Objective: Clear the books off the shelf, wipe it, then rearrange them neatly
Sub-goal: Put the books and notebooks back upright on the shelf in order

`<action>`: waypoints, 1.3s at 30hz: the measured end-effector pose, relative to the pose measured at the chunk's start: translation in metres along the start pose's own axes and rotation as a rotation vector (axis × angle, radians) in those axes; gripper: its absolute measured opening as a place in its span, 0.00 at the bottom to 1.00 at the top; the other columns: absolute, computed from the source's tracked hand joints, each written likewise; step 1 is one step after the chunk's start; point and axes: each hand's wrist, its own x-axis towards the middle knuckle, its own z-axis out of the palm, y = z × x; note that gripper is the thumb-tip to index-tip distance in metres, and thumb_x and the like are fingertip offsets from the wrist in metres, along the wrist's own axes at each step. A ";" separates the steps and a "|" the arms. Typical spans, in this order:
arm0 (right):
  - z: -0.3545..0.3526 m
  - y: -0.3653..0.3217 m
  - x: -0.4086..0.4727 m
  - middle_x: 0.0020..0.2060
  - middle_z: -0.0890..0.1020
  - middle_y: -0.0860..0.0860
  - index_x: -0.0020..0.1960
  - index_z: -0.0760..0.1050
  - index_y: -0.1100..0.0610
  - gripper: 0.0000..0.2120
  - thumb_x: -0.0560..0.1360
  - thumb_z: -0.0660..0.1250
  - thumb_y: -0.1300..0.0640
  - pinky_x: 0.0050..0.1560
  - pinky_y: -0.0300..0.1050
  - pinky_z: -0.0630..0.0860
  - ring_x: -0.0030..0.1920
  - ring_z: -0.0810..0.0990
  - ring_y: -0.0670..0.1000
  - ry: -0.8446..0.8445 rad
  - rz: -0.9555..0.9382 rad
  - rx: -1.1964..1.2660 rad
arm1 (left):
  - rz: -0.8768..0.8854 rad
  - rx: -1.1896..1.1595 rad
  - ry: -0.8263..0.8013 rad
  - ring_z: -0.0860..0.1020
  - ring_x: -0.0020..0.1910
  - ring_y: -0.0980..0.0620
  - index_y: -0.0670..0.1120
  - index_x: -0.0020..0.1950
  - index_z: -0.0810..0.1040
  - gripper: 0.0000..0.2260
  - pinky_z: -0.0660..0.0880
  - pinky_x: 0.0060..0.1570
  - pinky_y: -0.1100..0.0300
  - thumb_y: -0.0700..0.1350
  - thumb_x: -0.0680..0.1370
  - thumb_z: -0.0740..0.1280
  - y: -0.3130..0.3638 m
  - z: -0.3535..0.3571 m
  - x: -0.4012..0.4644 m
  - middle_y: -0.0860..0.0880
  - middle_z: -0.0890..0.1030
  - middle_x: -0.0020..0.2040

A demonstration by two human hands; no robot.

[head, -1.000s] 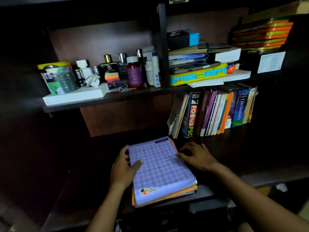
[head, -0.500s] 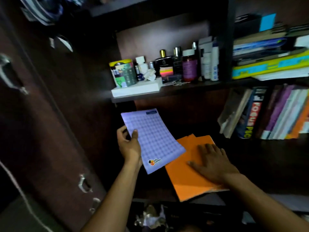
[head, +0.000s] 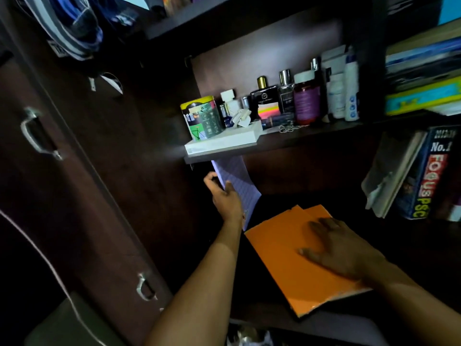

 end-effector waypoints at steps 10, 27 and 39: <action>-0.001 -0.001 -0.003 0.81 0.56 0.50 0.82 0.53 0.50 0.50 0.71 0.53 0.20 0.78 0.51 0.57 0.80 0.56 0.53 0.014 0.027 0.067 | -0.151 0.134 -0.247 0.82 0.56 0.49 0.56 0.73 0.61 0.28 0.80 0.57 0.45 0.41 0.79 0.70 -0.029 -0.037 -0.005 0.50 0.81 0.59; -0.005 0.019 -0.008 0.58 0.82 0.45 0.59 0.79 0.46 0.17 0.77 0.66 0.38 0.64 0.50 0.74 0.60 0.80 0.49 0.225 0.185 0.633 | -0.662 0.160 -0.635 0.81 0.46 0.51 0.46 0.60 0.80 0.12 0.75 0.36 0.60 0.44 0.78 0.74 0.007 -0.065 -0.088 0.45 0.85 0.56; -0.005 0.028 -0.012 0.70 0.74 0.49 0.66 0.73 0.40 0.28 0.74 0.56 0.26 0.67 0.48 0.66 0.67 0.73 0.50 0.124 0.095 0.663 | -0.207 0.014 -0.349 0.82 0.43 0.49 0.49 0.65 0.77 0.15 0.78 0.29 0.59 0.40 0.80 0.70 0.059 -0.051 -0.029 0.46 0.83 0.51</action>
